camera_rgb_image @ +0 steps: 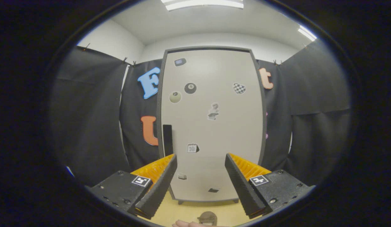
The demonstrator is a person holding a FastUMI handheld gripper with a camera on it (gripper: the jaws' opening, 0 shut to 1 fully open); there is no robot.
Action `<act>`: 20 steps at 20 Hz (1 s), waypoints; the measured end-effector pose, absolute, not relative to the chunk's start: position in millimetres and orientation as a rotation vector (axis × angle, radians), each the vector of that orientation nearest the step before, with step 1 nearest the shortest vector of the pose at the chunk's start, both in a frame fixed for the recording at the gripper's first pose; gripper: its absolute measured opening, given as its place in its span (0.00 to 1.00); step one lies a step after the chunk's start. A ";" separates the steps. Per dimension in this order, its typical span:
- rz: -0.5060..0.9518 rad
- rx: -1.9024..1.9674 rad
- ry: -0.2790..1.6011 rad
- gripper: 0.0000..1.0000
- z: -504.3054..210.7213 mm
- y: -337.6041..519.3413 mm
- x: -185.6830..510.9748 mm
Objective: Open the shoe cabinet door, grab the shoes and put them into the shoe cabinet, then close the shoe cabinet door.
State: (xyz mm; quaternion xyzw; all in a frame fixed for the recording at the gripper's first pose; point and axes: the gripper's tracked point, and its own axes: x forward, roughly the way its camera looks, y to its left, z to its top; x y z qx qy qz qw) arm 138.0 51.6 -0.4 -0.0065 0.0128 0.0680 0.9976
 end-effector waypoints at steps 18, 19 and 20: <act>0.218 -0.026 0.101 0.84 -30.8 155.8 278.3; 0.183 -0.031 0.094 0.79 -29.7 150.3 284.2; 0.178 -0.024 0.104 0.59 -30.9 150.8 281.7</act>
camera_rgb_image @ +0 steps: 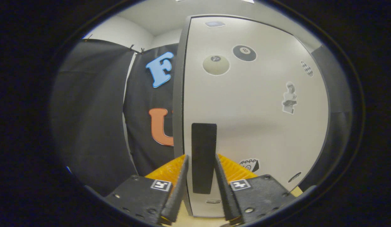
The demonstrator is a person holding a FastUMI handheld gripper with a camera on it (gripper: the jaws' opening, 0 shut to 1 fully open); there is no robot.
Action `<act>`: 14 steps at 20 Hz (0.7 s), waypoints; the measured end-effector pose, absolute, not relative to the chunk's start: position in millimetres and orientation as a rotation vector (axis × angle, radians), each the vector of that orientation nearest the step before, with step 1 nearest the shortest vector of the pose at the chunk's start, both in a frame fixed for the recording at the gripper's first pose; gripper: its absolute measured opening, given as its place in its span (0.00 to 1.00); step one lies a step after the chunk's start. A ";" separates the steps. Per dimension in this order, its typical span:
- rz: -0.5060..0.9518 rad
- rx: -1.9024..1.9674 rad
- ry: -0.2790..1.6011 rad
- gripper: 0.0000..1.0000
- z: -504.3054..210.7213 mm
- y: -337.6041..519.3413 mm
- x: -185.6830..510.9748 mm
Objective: Open the shoe cabinet door, grab the shoes and put them into the shoe cabinet, then close the shoe cabinet door.
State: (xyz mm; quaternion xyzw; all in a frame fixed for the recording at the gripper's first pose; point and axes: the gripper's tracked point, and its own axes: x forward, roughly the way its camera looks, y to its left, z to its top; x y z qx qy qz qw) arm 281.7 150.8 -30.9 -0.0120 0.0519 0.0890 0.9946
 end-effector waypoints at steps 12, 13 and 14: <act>0.271 -0.031 0.200 0.34 -33.8 135.3 222.5; 0.284 -0.033 0.205 0.34 -34.3 131.8 211.6; 0.296 -0.035 0.211 0.34 -35.2 127.4 203.0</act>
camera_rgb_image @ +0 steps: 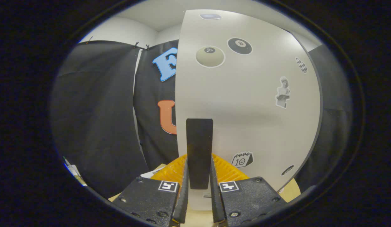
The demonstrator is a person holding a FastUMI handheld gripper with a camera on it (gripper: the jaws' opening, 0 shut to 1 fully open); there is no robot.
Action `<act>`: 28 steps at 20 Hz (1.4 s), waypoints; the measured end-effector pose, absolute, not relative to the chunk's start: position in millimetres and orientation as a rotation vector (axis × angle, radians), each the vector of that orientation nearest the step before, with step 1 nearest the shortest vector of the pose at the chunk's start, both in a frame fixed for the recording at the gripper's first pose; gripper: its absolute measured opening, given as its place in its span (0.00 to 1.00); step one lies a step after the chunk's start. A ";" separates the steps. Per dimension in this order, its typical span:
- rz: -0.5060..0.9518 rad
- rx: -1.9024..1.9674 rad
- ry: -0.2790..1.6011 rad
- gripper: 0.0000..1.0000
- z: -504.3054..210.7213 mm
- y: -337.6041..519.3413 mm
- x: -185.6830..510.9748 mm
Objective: Open the shoe cabinet door, grab the shoes and put them into the shoe cabinet, then close the shoe cabinet door.
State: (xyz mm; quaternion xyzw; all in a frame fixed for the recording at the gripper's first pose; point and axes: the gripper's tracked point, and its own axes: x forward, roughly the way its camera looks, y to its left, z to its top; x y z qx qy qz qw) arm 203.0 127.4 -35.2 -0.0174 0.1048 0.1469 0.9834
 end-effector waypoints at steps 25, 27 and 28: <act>0.449 0.024 0.211 0.29 -35.3 58.6 125.1; 0.440 0.017 0.208 0.29 -34.8 52.2 122.4; 0.435 0.017 0.204 0.29 -34.7 49.1 119.4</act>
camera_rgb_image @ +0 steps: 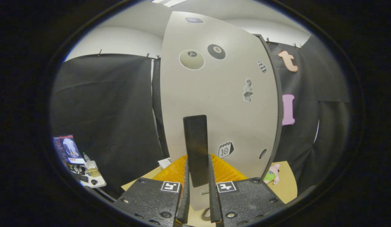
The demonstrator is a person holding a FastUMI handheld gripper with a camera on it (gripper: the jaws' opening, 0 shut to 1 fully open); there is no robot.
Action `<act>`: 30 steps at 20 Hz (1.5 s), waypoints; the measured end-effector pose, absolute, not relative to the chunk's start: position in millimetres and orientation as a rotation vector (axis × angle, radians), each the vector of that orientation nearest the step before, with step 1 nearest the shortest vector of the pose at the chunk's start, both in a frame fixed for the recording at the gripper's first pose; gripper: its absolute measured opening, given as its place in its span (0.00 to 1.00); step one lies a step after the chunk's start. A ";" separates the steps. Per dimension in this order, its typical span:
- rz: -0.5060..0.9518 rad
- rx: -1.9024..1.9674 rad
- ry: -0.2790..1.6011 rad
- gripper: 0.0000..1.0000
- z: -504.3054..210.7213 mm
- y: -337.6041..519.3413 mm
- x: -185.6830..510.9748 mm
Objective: Open the shoe cabinet door, grab the shoes and put them into the shoe cabinet, then close the shoe cabinet door.
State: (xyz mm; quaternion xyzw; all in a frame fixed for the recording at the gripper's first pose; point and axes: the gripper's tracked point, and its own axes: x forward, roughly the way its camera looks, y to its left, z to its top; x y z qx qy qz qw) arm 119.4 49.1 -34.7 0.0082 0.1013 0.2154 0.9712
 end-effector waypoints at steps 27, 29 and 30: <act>0.142 0.005 0.102 0.04 -23.8 -141.3 124.3; 0.211 0.034 0.126 0.04 -29.6 -138.9 116.6; 0.225 0.019 0.133 0.04 -31.5 -142.1 113.0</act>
